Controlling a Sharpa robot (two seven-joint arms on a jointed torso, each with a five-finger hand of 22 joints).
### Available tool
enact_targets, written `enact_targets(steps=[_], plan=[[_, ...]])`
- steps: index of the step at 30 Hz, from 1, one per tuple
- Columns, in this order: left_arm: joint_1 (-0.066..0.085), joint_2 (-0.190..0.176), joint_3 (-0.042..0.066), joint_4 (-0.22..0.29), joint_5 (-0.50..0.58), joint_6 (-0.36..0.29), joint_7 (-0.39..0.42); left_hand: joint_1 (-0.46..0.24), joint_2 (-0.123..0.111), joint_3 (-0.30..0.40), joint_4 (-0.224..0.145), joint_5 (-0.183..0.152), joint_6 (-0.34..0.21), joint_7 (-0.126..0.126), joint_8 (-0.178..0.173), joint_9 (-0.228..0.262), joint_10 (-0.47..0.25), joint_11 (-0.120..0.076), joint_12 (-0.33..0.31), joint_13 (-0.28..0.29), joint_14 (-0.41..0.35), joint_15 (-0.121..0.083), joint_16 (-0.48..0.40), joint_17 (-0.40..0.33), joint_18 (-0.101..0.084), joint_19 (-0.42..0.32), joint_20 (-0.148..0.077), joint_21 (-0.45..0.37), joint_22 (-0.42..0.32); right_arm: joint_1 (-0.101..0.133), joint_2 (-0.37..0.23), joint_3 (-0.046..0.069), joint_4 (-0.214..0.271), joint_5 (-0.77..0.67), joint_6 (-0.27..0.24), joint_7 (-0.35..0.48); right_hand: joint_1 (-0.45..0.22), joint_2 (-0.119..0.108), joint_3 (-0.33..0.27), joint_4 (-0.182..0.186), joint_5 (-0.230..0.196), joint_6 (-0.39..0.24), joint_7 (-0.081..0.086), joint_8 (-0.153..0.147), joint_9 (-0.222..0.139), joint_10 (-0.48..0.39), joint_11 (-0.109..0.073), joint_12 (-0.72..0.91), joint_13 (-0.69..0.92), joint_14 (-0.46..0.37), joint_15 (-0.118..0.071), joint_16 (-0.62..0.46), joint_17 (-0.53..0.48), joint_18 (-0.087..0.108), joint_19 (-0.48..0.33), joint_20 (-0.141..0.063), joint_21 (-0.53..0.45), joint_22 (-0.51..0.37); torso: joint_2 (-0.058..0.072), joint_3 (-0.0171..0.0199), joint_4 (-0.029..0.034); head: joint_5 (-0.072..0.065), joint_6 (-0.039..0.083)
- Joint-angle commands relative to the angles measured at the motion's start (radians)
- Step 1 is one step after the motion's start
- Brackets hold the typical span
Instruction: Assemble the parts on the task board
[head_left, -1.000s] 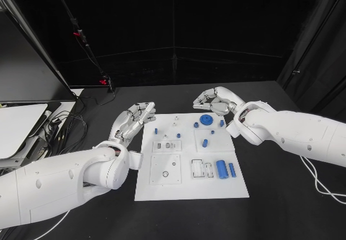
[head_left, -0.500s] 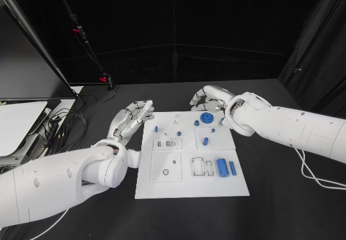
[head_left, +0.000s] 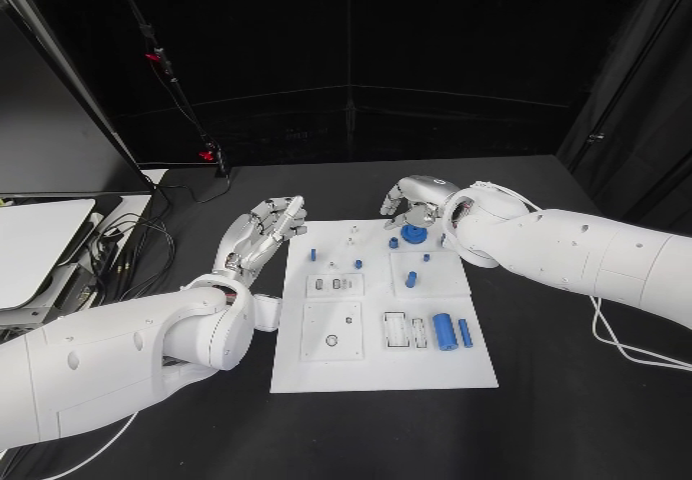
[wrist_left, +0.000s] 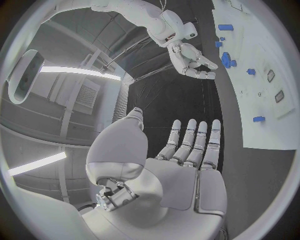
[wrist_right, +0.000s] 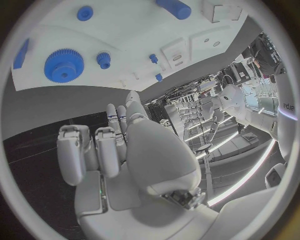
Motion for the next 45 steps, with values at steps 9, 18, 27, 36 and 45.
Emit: enact_targets(steps=[9, 18, 27, 36, 45], plan=[[0.002, 0.003, 0.001, -0.006, -0.007, 0.006, 0.272, 0.0, 0.015, -0.005, -0.002, 0.0, 0.006, 0.155, -0.007, -0.001, 0.008, 0.0, -0.008, -0.001, 0.006, 0.0, -0.004, 0.0, 0.016, 0.005, 0.0, 0.005, -0.001, -0.009, 0.031, 0.001, -0.037, -0.04, 0.104, -0.059, -0.001, -0.009, 0.001, 0.009, -0.005, -0.003, 0.002, -0.01, 0.002, 0.01, 0.002, -0.009, 0.001, 0.056, 0.004, -0.001, 0.004, -0.001, 0.048, 0.005, -0.005, 0.18, -0.003, -0.0012, -0.0001, -0.001, -0.009], [0.001, 0.004, 0.001, -0.01, -0.007, 0.006, 0.269, 0.002, 0.018, -0.005, -0.003, 0.002, 0.006, 0.155, -0.009, -0.001, 0.007, 0.0, -0.009, -0.001, 0.006, 0.0, -0.005, 0.0, 0.016, 0.003, 0.0, 0.005, -0.002, -0.02, 0.044, 0.001, -0.055, -0.055, 0.131, -0.079, 0.005, -0.008, 0.005, 0.008, -0.005, 0.001, 0.002, -0.014, 0.002, 0.013, 0.002, -0.012, 0.001, 0.056, 0.005, -0.001, 0.005, -0.001, 0.048, 0.006, -0.006, 0.18, -0.004, -0.0025, 0.0005, -0.001, -0.015], [0.001, 0.005, 0.001, -0.012, -0.007, 0.009, 0.267, 0.003, 0.019, -0.005, -0.003, 0.003, 0.006, 0.155, -0.009, -0.001, 0.007, 0.0, -0.009, -0.001, 0.006, 0.0, -0.005, 0.0, 0.015, 0.003, 0.0, 0.005, -0.003, -0.03, 0.061, 0.001, -0.075, -0.087, 0.13, -0.092, 0.01, -0.007, 0.007, 0.006, -0.005, 0.004, 0.002, -0.017, 0.003, 0.015, 0.002, -0.016, 0.001, 0.055, 0.005, -0.002, -0.002, 0.001, 0.041, 0.006, -0.009, 0.171, -0.005, -0.0029, 0.0014, -0.002, -0.018], [0.001, 0.005, 0.001, -0.014, -0.007, 0.011, 0.265, 0.004, 0.021, -0.006, -0.003, 0.005, 0.006, 0.155, -0.01, -0.001, 0.007, 0.0, -0.01, -0.001, 0.005, 0.001, -0.005, 0.0, 0.015, 0.003, 0.0, 0.005, -0.003, -0.036, 0.079, 0.001, -0.095, -0.117, 0.114, -0.099, 0.022, -0.002, 0.016, 0.004, -0.004, 0.011, -0.002, -0.027, 0.003, 0.012, -0.001, -0.028, 0.0, 0.053, 0.003, -0.005, -0.011, 0.004, 0.034, 0.005, -0.014, 0.16, -0.006, -0.0034, 0.0027, -0.003, -0.021], [0.001, 0.005, 0.0, -0.015, -0.007, 0.013, 0.263, 0.006, 0.023, -0.006, -0.003, 0.008, 0.006, 0.155, -0.011, -0.001, 0.007, 0.0, -0.011, -0.001, 0.005, 0.001, -0.006, 0.0, 0.015, 0.001, 0.0, 0.005, -0.004, -0.041, 0.09, 0.001, -0.112, -0.128, 0.134, -0.12, 0.027, -0.002, 0.019, 0.002, -0.004, 0.013, -0.004, -0.03, 0.003, 0.015, -0.002, -0.03, 0.001, 0.053, 0.002, -0.006, -0.012, 0.004, 0.032, 0.004, -0.015, 0.159, -0.006, -0.0033, 0.0039, -0.003, -0.025]])
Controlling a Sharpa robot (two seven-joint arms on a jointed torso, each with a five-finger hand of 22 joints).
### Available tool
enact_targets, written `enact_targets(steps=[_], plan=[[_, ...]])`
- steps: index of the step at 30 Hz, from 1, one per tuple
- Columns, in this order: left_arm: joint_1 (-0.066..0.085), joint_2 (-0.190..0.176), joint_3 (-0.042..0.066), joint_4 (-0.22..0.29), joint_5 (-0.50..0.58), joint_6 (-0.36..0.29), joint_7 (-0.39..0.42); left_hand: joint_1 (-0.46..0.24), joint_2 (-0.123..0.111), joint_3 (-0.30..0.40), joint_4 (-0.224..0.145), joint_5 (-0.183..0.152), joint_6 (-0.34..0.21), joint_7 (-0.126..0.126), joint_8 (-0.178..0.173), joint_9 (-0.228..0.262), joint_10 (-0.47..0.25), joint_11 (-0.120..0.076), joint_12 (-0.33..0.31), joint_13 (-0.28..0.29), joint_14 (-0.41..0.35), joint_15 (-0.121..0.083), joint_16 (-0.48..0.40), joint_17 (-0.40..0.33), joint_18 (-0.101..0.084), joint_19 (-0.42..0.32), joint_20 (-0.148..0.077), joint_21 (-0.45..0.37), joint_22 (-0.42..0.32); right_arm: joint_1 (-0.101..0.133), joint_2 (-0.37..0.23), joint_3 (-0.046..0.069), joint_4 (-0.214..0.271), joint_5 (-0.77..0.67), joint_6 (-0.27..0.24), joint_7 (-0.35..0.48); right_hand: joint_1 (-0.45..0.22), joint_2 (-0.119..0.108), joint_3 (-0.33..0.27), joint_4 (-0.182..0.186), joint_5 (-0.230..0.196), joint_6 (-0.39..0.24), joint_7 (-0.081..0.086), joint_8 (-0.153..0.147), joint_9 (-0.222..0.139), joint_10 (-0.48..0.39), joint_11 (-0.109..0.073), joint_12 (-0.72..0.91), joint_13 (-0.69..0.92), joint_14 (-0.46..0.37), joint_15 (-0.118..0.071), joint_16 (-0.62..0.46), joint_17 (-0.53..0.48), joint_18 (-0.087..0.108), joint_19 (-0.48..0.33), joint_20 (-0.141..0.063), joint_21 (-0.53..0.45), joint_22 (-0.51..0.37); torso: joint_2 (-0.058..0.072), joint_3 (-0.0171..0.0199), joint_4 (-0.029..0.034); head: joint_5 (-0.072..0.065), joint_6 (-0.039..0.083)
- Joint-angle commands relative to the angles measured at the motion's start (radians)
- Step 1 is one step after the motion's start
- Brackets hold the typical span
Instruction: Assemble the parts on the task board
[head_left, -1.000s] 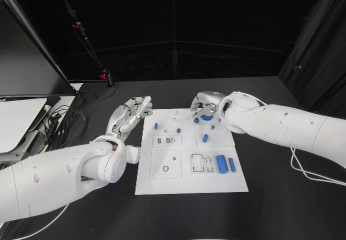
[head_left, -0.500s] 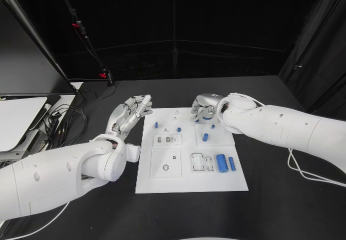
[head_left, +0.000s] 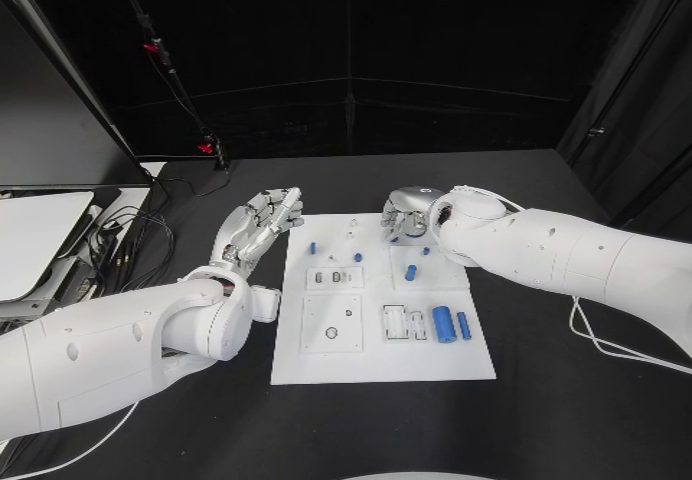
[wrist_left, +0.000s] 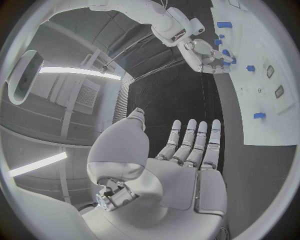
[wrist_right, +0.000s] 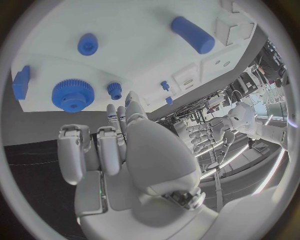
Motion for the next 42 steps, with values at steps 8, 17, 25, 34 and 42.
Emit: enact_targets(steps=[8, 17, 25, 34, 42], plan=[[0.002, 0.0, 0.001, -0.002, -0.007, 0.01, 0.261, 0.003, 0.013, -0.004, 0.0, 0.005, 0.006, 0.155, -0.004, -0.001, 0.006, 0.0, -0.007, -0.001, 0.005, 0.001, -0.006, 0.0, 0.015, 0.001, 0.0, 0.005, -0.002, 0.0, 0.0, 0.001, -0.002, -0.022, 0.029, -0.031, 0.011, 0.0, 0.006, 0.001, -0.005, 0.01, 0.0, -0.01, 0.001, 0.01, -0.005, -0.006, 0.001, 0.052, 0.002, -0.007, -0.007, 0.005, 0.03, 0.004, -0.008, 0.155, -0.001, -0.0004, 0.0005, 0.0, -0.01], [0.002, -0.002, 0.001, -0.003, -0.007, 0.01, 0.259, 0.004, 0.015, -0.004, 0.0, 0.007, 0.005, 0.155, -0.006, -0.001, 0.006, 0.0, -0.008, -0.001, 0.004, 0.001, -0.007, 0.0, 0.014, -0.001, 0.0, 0.003, -0.003, -0.001, 0.003, 0.001, -0.001, -0.022, 0.048, -0.052, 0.018, 0.003, 0.013, 0.001, -0.003, 0.015, -0.002, -0.018, 0.001, 0.024, -0.005, -0.009, 0.001, 0.049, 0.002, -0.011, -0.021, 0.008, 0.022, 0.004, -0.013, 0.144, -0.001, -0.0006, 0.002, -0.003, -0.013], [0.001, -0.003, 0.001, -0.002, -0.007, 0.011, 0.259, 0.004, 0.015, -0.004, 0.0, 0.007, 0.005, 0.155, -0.006, -0.001, 0.006, 0.0, -0.008, -0.001, 0.004, 0.001, -0.007, 0.0, 0.014, -0.001, 0.0, 0.003, -0.003, -0.003, 0.008, 0.001, -0.007, -0.022, 0.063, -0.071, 0.022, 0.004, 0.016, -0.001, -0.003, 0.017, -0.002, -0.021, 0.002, 0.029, -0.005, -0.011, 0.001, 0.05, 0.002, -0.011, -0.02, 0.008, 0.022, 0.004, -0.013, 0.144, -0.001, -0.0013, 0.0047, -0.007, -0.017], [0.001, -0.003, 0.0, -0.002, -0.007, 0.013, 0.257, 0.007, 0.017, -0.005, -0.001, 0.009, 0.005, 0.155, -0.007, -0.001, 0.006, 0.0, -0.008, -0.001, 0.003, 0.001, -0.007, 0.0, 0.014, -0.003, 0.0, 0.003, -0.004, -0.005, 0.011, 0.001, -0.011, -0.022, 0.08, -0.088, 0.025, 0.004, 0.02, 0.0, -0.003, 0.019, -0.005, -0.028, 0.001, 0.038, -0.004, -0.015, 0.0, 0.048, 0.002, -0.013, -0.028, 0.01, 0.017, 0.004, -0.016, 0.137, -0.001, -0.0016, 0.0046, -0.008, -0.019], [0.001, -0.003, 0.0, -0.002, -0.007, 0.014, 0.256, 0.008, 0.018, -0.005, -0.001, 0.01, 0.006, 0.155, -0.007, -0.001, 0.006, 0.0, -0.008, -0.001, 0.003, 0.001, -0.007, 0.0, 0.014, -0.002, 0.0, 0.003, -0.004, -0.006, 0.013, 0.001, -0.011, -0.022, 0.085, -0.096, 0.027, 0.004, 0.024, 0.002, -0.003, 0.022, -0.006, -0.033, 0.001, 0.051, -0.005, -0.017, 0.0, 0.049, 0.002, -0.014, -0.029, 0.01, 0.016, 0.004, -0.017, 0.135, -0.001, -0.0014, 0.0064, -0.009, -0.019]])
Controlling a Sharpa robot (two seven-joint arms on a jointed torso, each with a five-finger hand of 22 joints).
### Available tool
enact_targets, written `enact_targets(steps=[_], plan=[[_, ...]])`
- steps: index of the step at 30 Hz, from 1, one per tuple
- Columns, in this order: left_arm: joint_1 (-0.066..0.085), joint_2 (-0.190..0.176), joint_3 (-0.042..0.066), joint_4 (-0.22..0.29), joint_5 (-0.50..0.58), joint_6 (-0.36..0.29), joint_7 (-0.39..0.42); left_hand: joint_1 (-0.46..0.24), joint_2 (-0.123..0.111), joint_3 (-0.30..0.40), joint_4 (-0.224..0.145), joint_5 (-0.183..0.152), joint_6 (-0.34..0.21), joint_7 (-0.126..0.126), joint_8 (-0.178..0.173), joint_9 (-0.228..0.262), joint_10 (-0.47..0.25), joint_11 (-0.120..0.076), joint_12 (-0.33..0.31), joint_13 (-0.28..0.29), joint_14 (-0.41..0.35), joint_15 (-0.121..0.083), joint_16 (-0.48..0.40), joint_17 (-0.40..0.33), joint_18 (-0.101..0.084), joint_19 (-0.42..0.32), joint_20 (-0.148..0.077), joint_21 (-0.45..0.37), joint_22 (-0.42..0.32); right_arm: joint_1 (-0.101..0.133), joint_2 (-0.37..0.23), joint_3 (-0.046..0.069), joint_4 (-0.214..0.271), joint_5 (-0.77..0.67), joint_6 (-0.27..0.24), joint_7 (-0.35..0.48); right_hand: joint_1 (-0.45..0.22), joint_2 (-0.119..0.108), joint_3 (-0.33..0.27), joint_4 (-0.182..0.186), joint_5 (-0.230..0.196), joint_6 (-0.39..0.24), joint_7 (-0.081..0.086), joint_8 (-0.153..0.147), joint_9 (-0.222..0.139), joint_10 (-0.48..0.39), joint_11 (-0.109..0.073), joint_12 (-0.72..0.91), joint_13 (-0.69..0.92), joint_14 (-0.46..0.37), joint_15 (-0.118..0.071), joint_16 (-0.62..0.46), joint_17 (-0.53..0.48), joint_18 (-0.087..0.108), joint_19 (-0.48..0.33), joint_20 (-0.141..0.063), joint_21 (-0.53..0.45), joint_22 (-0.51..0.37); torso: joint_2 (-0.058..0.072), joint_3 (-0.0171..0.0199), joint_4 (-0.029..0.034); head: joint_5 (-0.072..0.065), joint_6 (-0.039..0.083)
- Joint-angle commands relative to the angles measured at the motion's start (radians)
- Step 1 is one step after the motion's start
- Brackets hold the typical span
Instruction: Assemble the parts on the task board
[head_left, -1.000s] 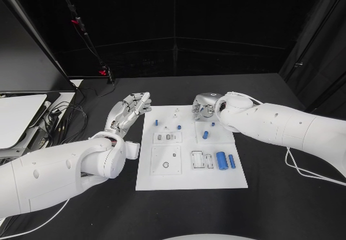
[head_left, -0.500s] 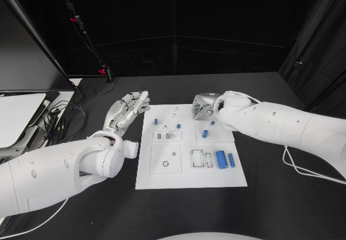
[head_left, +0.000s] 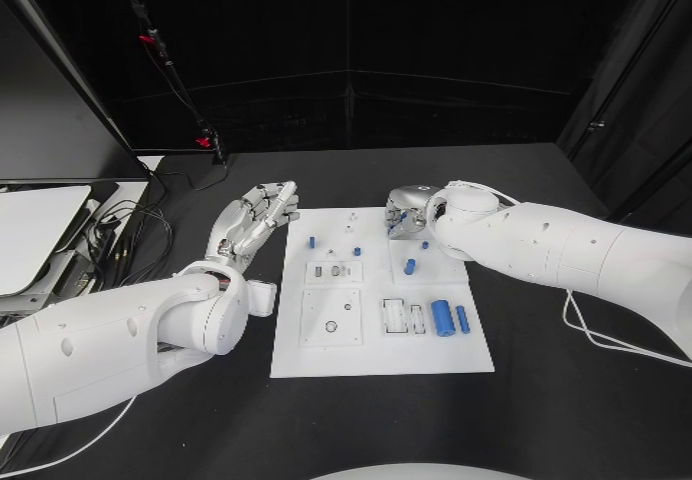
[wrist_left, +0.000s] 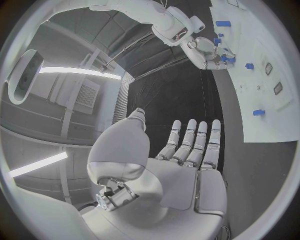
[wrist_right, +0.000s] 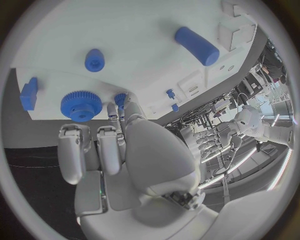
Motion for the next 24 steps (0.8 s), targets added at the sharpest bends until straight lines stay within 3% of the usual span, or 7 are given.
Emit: enact_targets(steps=[1, 8, 17, 24], plan=[[0.001, -0.001, 0.001, 0.001, -0.007, 0.011, 0.256, 0.001, 0.011, -0.005, -0.001, 0.008, 0.006, 0.155, -0.004, -0.001, 0.006, 0.0, -0.005, -0.001, 0.003, 0.001, -0.004, 0.0, 0.014, -0.003, 0.0, 0.003, -0.001, 0.0, 0.001, -0.001, 0.0, -0.006, 0.022, -0.016, 0.011, -0.001, 0.007, 0.0, -0.003, 0.008, 0.0, -0.006, 0.001, 0.011, -0.002, -0.005, 0.0, 0.049, 0.001, -0.004, 0.0, 0.01, 0.016, 0.004, -0.007, 0.134, 0.0, -0.0001, 0.0009, 0.0, -0.001], [0.001, 0.0, 0.001, 0.0, -0.007, 0.012, 0.254, 0.003, 0.012, -0.005, -0.001, 0.01, 0.006, 0.155, -0.004, -0.001, 0.007, 0.0, -0.005, -0.001, 0.004, 0.001, -0.004, 0.0, 0.013, -0.003, 0.0, 0.003, -0.001, -0.001, 0.004, -0.001, 0.0, -0.007, 0.024, -0.019, 0.018, 0.007, 0.018, 0.005, -0.003, 0.029, -0.005, -0.009, 0.003, 0.05, -0.011, -0.008, 0.0, 0.05, -0.005, -0.005, 0.004, 0.01, 0.017, -0.001, -0.008, 0.135, 0.0, -0.0005, 0.0011, -0.001, -0.002], [0.001, 0.0, 0.0, -0.001, -0.007, 0.013, 0.252, 0.007, 0.015, -0.006, -0.001, 0.015, 0.007, 0.155, -0.005, -0.001, 0.008, 0.0, -0.005, -0.001, 0.004, 0.001, -0.004, 0.001, 0.013, -0.004, -0.001, 0.003, -0.002, -0.003, 0.004, -0.001, 0.006, -0.041, 0.034, -0.033, 0.051, 0.009, 0.041, 0.008, -0.003, 0.145, -0.025, 0.021, 0.015, 0.164, -0.044, -0.031, -0.002, 0.054, -0.034, -0.005, 0.013, 0.006, 0.031, -0.029, -0.001, 0.153, 0.001, -0.0002, 0.0024, -0.002, -0.005], [0.001, 0.0, 0.0, -0.002, -0.007, 0.014, 0.25, 0.008, 0.017, -0.006, -0.001, 0.016, 0.007, 0.155, -0.006, -0.001, 0.008, 0.0, -0.005, -0.001, 0.004, 0.001, -0.004, 0.001, 0.013, -0.005, -0.001, 0.003, -0.002, -0.005, 0.0, -0.001, 0.01, -0.048, -0.024, -0.02, 0.061, 0.003, 0.05, 0.016, -0.003, 0.169, -0.027, 0.012, 0.011, 0.201, -0.048, -0.065, -0.003, 0.055, -0.039, -0.006, 0.015, 0.005, 0.034, -0.036, 0.0, 0.156, 0.0, -0.0004, 0.0025, -0.002, -0.006]])
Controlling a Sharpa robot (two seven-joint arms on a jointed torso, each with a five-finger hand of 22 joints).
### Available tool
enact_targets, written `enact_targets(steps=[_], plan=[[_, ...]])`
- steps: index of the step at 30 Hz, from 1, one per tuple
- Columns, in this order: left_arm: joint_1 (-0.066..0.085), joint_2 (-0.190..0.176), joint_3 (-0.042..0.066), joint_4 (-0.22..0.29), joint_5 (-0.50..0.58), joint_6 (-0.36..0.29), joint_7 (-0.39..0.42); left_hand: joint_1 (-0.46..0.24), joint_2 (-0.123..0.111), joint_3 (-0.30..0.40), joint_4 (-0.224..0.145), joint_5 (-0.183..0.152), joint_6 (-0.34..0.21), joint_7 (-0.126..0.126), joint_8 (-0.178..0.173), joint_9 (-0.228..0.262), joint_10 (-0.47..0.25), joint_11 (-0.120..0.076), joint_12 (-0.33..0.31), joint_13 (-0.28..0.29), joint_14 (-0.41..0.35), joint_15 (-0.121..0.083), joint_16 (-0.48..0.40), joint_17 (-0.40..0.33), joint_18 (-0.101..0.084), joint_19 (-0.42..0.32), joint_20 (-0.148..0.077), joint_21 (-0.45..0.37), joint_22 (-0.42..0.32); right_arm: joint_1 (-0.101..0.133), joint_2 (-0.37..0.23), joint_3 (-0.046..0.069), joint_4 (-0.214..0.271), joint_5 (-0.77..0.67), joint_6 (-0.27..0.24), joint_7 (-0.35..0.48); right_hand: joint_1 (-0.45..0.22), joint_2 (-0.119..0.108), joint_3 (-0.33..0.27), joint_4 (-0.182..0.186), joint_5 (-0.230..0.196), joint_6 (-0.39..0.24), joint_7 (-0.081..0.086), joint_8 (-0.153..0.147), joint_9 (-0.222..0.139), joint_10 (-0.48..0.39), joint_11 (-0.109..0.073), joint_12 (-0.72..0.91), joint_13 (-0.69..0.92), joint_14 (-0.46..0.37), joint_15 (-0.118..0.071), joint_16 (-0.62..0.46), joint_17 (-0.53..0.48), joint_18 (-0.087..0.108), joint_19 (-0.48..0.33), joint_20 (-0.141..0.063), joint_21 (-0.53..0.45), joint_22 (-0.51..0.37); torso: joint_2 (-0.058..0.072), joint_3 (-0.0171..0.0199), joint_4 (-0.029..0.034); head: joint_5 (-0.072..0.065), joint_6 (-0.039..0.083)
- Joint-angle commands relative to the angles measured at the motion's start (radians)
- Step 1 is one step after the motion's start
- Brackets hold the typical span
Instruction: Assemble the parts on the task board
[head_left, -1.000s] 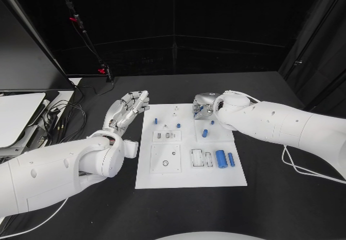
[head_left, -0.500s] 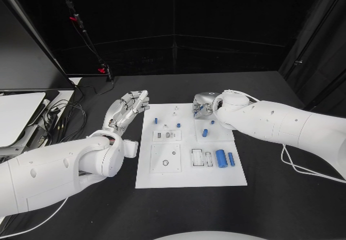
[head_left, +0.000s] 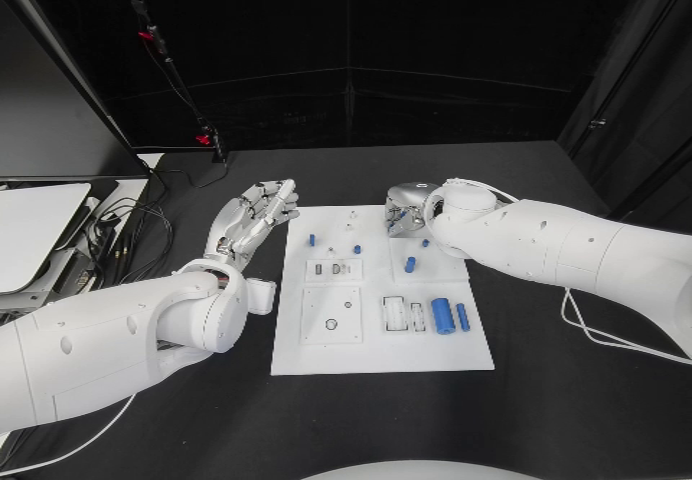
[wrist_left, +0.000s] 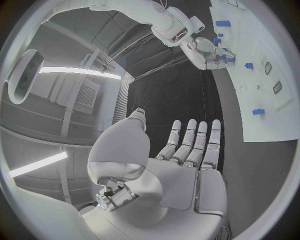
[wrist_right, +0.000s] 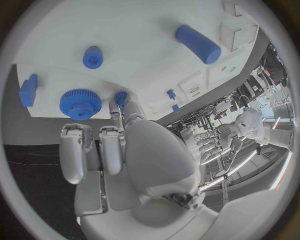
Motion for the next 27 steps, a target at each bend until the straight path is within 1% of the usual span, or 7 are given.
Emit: enact_targets(steps=[1, 8, 14, 17, 20, 22, 27], plan=[[0.001, 0.0, 0.001, 0.0, -0.007, 0.011, 0.25, 0.004, 0.012, -0.007, -0.001, 0.008, 0.007, 0.155, -0.006, -0.001, 0.008, 0.0, -0.006, -0.001, 0.004, 0.001, -0.004, 0.001, 0.013, -0.005, -0.001, 0.003, -0.001, -0.004, -0.003, -0.003, 0.003, -0.02, -0.037, 0.007, 0.016, -0.002, 0.007, 0.003, 0.002, 0.012, 0.0, -0.006, -0.001, 0.023, -0.006, -0.012, 0.002, 0.054, -0.008, -0.006, 0.002, 0.004, 0.033, -0.008, 0.004, 0.157, 0.0, -0.0003, 0.0005, 0.0, 0.0], [0.001, 0.001, 0.0, -0.001, -0.007, 0.011, 0.247, 0.006, 0.013, -0.007, -0.001, 0.01, 0.008, 0.155, -0.007, -0.001, 0.008, 0.0, -0.006, 0.0, 0.004, 0.001, -0.004, 0.001, 0.013, -0.006, -0.001, 0.003, -0.002, -0.005, -0.01, -0.003, 0.011, -0.015, -0.157, 0.055, 0.021, -0.006, 0.01, 0.005, 0.003, 0.017, 0.002, -0.012, -0.003, 0.032, -0.005, -0.027, 0.002, 0.054, -0.007, -0.006, 0.003, 0.004, 0.034, -0.008, 0.005, 0.158, 0.0, -0.0001, 0.0013, 0.0, 0.001], [0.001, 0.002, 0.0, -0.004, -0.007, 0.012, 0.245, 0.007, 0.014, -0.008, -0.001, 0.011, 0.008, 0.155, -0.007, -0.001, 0.008, 0.0, -0.006, 0.0, 0.004, 0.002, -0.004, 0.001, 0.013, -0.006, -0.001, 0.003, -0.002, -0.005, -0.026, -0.002, 0.028, 0.017, -0.286, 0.117, 0.028, -0.011, 0.016, 0.006, 0.003, 0.022, 0.003, -0.019, -0.005, 0.041, -0.004, -0.042, 0.002, 0.055, -0.007, -0.006, 0.006, 0.003, 0.035, -0.008, 0.005, 0.16, 0.0, 0.0, 0.0021, 0.002, 0.003], [0.001, 0.001, 0.0, -0.005, -0.007, 0.012, 0.244, 0.009, 0.015, -0.008, -0.001, 0.014, 0.008, 0.155, -0.008, -0.001, 0.008, 0.0, -0.006, 0.0, 0.004, 0.002, -0.005, 0.001, 0.013, -0.006, -0.001, 0.003, -0.002, -0.005, -0.039, -0.002, 0.043, 0.04, -0.329, 0.142, 0.032, -0.012, 0.019, 0.007, 0.003, 0.025, 0.004, -0.022, -0.006, 0.044, -0.003, -0.049, 0.002, 0.056, -0.006, -0.005, 0.008, 0.003, 0.036, -0.008, 0.006, 0.162, 0.0, -0.0004, 0.0024, 0.004, 0.004], [0.001, 0.001, -0.001, -0.006, -0.007, 0.012, 0.244, 0.009, 0.015, -0.008, -0.001, 0.014, 0.008, 0.155, -0.008, -0.001, 0.008, 0.0, -0.006, 0.0, 0.004, 0.002, -0.005, 0.001, 0.013, -0.006, -0.001, 0.003, -0.002, -0.004, -0.053, -0.001, 0.062, 0.056, -0.354, 0.162, 0.033, -0.013, 0.02, 0.007, 0.003, 0.026, 0.005, -0.023, -0.006, 0.046, -0.003, -0.051, 0.002, 0.056, -0.006, -0.005, 0.01, 0.003, 0.037, -0.008, 0.007, 0.164, 0.001, -0.0006, 0.0024, 0.011, 0.007], [0.001, 0.001, -0.001, -0.007, -0.007, 0.012, 0.244, 0.01, 0.015, -0.009, -0.001, 0.016, 0.008, 0.155, -0.008, -0.001, 0.008, 0.0, -0.006, 0.0, 0.004, 0.002, -0.005, 0.001, 0.012, -0.006, -0.001, 0.003, -0.002, -0.004, -0.06, 0.01, 0.074, 0.064, -0.366, 0.175, 0.034, -0.014, 0.021, 0.007, 0.003, 0.027, 0.005, -0.023, -0.006, 0.048, -0.003, -0.053, 0.002, 0.056, -0.006, -0.005, 0.011, 0.002, 0.038, -0.007, 0.007, 0.164, 0.003, -0.0005, 0.0026, 0.013, 0.008], [0.0, 0.005, -0.003, -0.011, -0.007, 0.015, 0.245, 0.012, 0.016, -0.01, -0.001, 0.018, 0.008, 0.155, -0.009, -0.001, 0.009, 0.0, -0.007, 0.0, 0.003, 0.002, -0.005, 0.001, 0.012, -0.007, -0.001, 0.004, -0.002, -0.002, -0.065, 0.026, 0.094, 0.076, -0.378, 0.191, 0.035, -0.014, 0.023, 0.009, 0.003, 0.031, 0.005, -0.024, -0.006, 0.052, -0.003, -0.056, 0.002, 0.057, -0.006, -0.004, 0.014, 0.002, 0.039, -0.007, 0.007, 0.165, 0.006, 0.0001, 0.0012, 0.022, 0.012]])
